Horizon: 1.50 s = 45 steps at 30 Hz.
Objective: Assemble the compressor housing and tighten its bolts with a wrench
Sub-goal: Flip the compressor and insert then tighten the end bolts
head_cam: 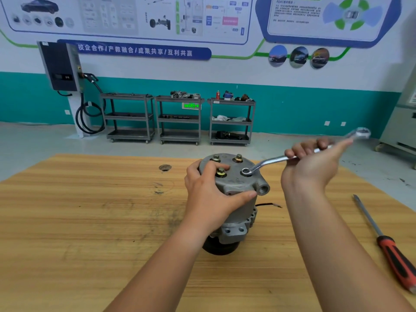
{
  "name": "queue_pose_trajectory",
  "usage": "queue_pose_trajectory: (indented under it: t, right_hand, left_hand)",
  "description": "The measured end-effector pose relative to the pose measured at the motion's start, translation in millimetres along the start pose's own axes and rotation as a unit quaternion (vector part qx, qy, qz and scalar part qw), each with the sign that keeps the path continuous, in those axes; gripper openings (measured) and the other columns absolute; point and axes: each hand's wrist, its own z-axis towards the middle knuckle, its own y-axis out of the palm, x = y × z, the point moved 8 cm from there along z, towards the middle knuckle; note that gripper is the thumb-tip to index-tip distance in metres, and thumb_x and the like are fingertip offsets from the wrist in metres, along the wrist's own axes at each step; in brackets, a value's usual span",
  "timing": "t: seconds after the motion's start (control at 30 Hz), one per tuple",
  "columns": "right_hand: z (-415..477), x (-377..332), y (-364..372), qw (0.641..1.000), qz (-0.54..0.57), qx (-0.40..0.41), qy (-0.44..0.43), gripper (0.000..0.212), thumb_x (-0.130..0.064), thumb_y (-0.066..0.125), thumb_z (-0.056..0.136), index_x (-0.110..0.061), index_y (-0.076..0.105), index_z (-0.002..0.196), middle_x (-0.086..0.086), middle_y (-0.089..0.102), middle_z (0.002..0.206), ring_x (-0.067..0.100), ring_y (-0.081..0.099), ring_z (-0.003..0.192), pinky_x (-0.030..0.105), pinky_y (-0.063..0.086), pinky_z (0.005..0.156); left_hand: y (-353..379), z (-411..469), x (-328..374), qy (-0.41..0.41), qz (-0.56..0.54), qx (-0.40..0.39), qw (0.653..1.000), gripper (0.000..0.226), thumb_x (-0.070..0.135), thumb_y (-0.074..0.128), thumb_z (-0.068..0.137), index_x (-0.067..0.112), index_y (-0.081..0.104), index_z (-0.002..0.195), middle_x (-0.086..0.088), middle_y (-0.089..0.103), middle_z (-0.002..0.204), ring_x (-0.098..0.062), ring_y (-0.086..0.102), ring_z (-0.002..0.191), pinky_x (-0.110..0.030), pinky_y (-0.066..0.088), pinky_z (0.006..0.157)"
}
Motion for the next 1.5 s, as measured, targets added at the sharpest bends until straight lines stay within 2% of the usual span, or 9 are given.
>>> queue_pose_trajectory:
  t: [0.2, 0.4, 0.53, 0.7, 0.83, 1.07, 1.17, 1.3, 1.5]
  right_hand:
    - [17, 20, 3, 0.997, -0.046, 0.006, 0.067, 0.047, -0.049, 0.026, 0.100, -0.018, 0.034, 0.066, -0.008, 0.031, 0.043, 0.009, 0.029, 0.035, 0.015, 0.030, 0.039]
    - [6, 27, -22, 0.997, 0.029, 0.026, 0.072, 0.049, -0.050, 0.022, 0.099, -0.017, 0.035, 0.066, -0.006, 0.030, 0.045, 0.011, 0.030, 0.037, 0.017, 0.033, 0.042]
    - [-1, 8, -16, 1.000, 0.016, -0.007, 0.005, 0.049, -0.052, 0.022, 0.099, -0.018, 0.037, 0.066, -0.006, 0.031, 0.045, 0.013, 0.032, 0.039, 0.018, 0.036, 0.044]
    - [-4, 3, -15, 1.000, -0.001, -0.003, -0.004, 0.048, -0.049, 0.020, 0.100, -0.017, 0.036, 0.067, -0.005, 0.032, 0.046, 0.013, 0.033, 0.039, 0.017, 0.038, 0.046]
    - [-11, 6, -20, 1.000, 0.007, 0.015, -0.010, 0.045, -0.047, 0.021, 0.101, -0.018, 0.036, 0.069, -0.006, 0.032, 0.047, 0.012, 0.033, 0.040, 0.019, 0.039, 0.046]
    - [-2, 22, -12, 0.993, 0.025, 0.042, 0.108, 0.040, -0.035, 0.028, 0.102, -0.018, 0.035, 0.067, -0.005, 0.028, 0.050, 0.010, 0.027, 0.037, 0.017, 0.030, 0.040]
    - [12, 21, 0, 0.984, 0.047, 0.066, 0.159, 0.039, -0.036, 0.032, 0.100, -0.017, 0.035, 0.066, -0.004, 0.025, 0.054, 0.010, 0.022, 0.036, 0.018, 0.023, 0.037]
    - [19, 22, 15, 0.976, 0.081, 0.053, 0.193, 0.047, -0.048, 0.035, 0.096, -0.014, 0.039, 0.063, -0.004, 0.027, 0.047, 0.010, 0.022, 0.034, 0.017, 0.021, 0.037]
    - [22, 42, 12, 0.957, 0.127, 0.078, 0.247, 0.036, -0.017, 0.021, 0.099, -0.013, 0.033, 0.066, -0.002, 0.028, 0.040, 0.010, 0.023, 0.031, 0.015, 0.024, 0.034]
  left_hand:
    - [-2, 2, -3, 0.004, 0.009, -0.014, 1.000, 0.056, 0.053, 0.083, 0.054, 0.050, 0.044, 0.094, 0.012, 0.023, 0.126, -0.010, 0.026, 0.125, -0.019, 0.026, 0.095]
    - [-5, -2, -8, 0.000, -0.001, 0.010, 1.000, 0.056, 0.056, 0.079, 0.049, 0.051, 0.043, 0.092, 0.014, 0.023, 0.124, -0.006, 0.033, 0.116, 0.003, 0.024, 0.078]
    - [-3, -3, -7, -0.003, -0.010, 0.016, 1.000, 0.056, 0.054, 0.080, 0.049, 0.051, 0.045, 0.092, 0.012, 0.024, 0.126, -0.010, 0.031, 0.124, -0.008, 0.025, 0.088]
    - [-2, -2, -6, -0.007, -0.011, 0.014, 1.000, 0.057, 0.055, 0.079, 0.047, 0.051, 0.045, 0.093, 0.013, 0.024, 0.126, -0.010, 0.032, 0.124, -0.007, 0.026, 0.086]
    - [-2, -2, -6, -0.010, -0.003, 0.017, 1.000, 0.056, 0.055, 0.078, 0.049, 0.051, 0.043, 0.093, 0.009, 0.024, 0.130, -0.014, 0.030, 0.129, -0.019, 0.028, 0.095]
    - [-3, -11, -3, 0.001, 0.056, 0.034, 0.998, 0.066, 0.064, 0.072, 0.055, 0.046, 0.041, 0.111, 0.013, 0.018, 0.130, -0.013, 0.021, 0.131, -0.026, 0.029, 0.104]
    - [-1, -21, -6, 0.006, 0.114, -0.007, 0.993, 0.079, 0.074, 0.060, 0.057, 0.058, 0.024, 0.126, 0.022, 0.007, 0.131, -0.014, 0.014, 0.134, -0.047, 0.023, 0.115]
    - [-5, -35, -6, 0.024, 0.204, -0.052, 0.977, 0.077, 0.080, 0.041, 0.060, 0.081, -0.013, 0.116, 0.025, 0.001, 0.128, 0.001, 0.005, 0.122, -0.056, 0.015, 0.115]
    - [-7, -30, 2, 0.083, 0.256, -0.024, 0.963, 0.074, 0.066, 0.052, 0.077, 0.054, 0.018, 0.142, 0.016, -0.003, 0.136, -0.009, 0.001, 0.129, -0.043, 0.016, 0.114]
